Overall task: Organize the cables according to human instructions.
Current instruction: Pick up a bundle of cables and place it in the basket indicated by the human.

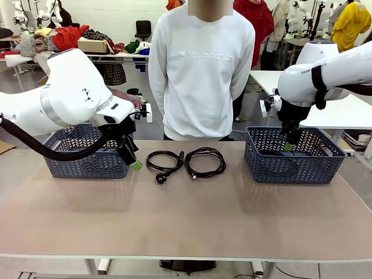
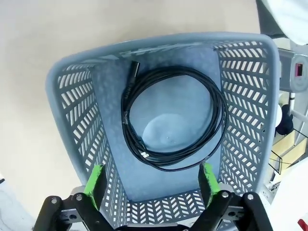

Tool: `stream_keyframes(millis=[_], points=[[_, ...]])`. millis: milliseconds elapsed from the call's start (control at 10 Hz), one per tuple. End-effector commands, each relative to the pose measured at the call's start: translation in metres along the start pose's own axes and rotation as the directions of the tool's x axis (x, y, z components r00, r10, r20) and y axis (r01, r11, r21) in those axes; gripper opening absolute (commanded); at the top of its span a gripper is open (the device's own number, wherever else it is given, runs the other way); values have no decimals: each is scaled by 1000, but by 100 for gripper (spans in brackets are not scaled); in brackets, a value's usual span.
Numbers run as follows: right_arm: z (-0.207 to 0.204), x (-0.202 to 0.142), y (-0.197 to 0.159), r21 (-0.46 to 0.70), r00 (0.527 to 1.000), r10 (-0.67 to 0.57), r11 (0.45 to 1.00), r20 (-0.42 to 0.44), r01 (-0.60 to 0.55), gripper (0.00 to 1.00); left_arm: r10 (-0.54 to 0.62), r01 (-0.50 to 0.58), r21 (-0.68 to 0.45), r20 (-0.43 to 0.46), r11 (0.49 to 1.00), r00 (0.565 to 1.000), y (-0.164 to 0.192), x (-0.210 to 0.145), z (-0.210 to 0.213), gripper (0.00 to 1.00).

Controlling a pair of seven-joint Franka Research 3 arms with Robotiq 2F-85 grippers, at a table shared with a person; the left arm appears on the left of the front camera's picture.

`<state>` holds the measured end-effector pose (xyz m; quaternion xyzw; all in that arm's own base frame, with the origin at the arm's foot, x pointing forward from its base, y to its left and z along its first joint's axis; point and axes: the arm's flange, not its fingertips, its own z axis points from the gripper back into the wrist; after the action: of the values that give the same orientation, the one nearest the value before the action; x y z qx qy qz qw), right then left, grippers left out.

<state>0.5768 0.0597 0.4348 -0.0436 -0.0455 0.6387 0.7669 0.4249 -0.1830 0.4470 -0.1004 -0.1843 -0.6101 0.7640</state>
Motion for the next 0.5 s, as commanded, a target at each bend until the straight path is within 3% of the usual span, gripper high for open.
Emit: stream_keyframes(millis=[0,200,400], points=[[1,1,0,-6,1000,10,1000,-6,-10,100,2,-2,0,0,1000,1000,0,-1,1,100],[0,1,0,0,1000,3,1000,-1,-3,100,2,-2,0,0,1000,1000,0,-1,1,100],[27,5,18,42,990,-122,992,64,120,100,2,-2,0,0,1000,1000,0,-1,1,100]])
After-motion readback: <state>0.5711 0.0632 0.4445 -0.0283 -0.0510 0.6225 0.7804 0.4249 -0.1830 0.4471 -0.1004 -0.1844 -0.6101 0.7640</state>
